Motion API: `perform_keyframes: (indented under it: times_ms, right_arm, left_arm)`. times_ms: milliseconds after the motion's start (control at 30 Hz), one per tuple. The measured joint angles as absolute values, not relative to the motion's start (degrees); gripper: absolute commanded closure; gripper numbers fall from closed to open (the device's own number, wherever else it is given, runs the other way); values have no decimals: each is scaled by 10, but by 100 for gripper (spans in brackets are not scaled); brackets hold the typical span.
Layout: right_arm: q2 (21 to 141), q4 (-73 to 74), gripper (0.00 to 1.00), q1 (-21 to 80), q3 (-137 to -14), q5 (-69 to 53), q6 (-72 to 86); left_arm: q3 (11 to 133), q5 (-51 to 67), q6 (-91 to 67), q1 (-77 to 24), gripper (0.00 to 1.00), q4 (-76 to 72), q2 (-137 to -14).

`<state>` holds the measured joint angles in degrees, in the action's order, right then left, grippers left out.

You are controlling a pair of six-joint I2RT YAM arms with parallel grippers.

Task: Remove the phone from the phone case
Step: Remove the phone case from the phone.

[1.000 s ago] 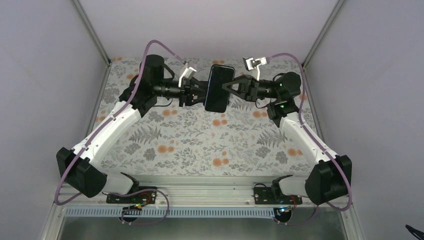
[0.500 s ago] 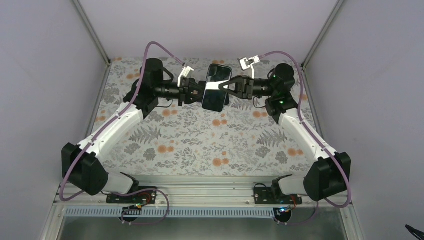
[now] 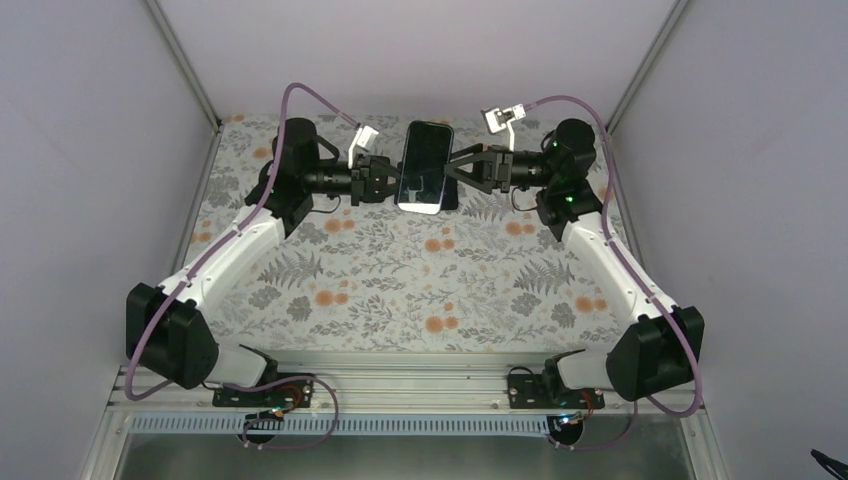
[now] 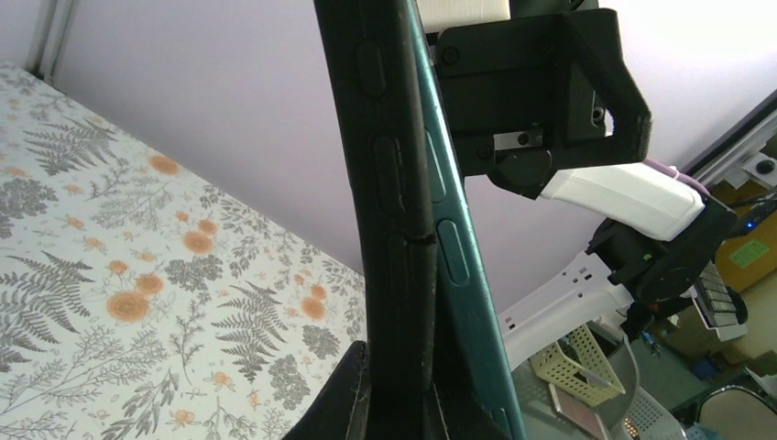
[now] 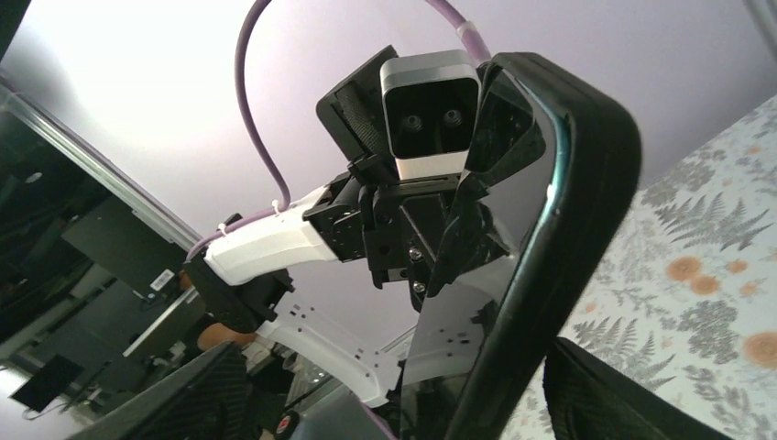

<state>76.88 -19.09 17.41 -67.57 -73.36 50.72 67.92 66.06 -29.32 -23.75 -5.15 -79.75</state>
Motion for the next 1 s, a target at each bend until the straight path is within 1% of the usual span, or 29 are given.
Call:
perform_keyframes:
  times_ms: [167, 400, 500, 667, 1000]
  right_arm:
    - [769, -178, 15, 163, -676, -728, 509]
    - [768, -164, 12, 160, -675, -727, 514]
    - [764, -166, 15, 160, -665, -727, 524]
    - [762, -174, 17, 165, -642, -726, 552]
    - [762, -185, 18, 207, -638, -721, 578]
  left_arm:
    - [679, 660, -303, -223, 98, -61, -806]
    - [683, 648, -317, -188, 98, -79, -813]
    - [683, 641, -326, -176, 98, -91, -813]
    - [683, 628, -339, -170, 98, -107, -813]
    - [684, 615, -348, -171, 98, -117, -813]
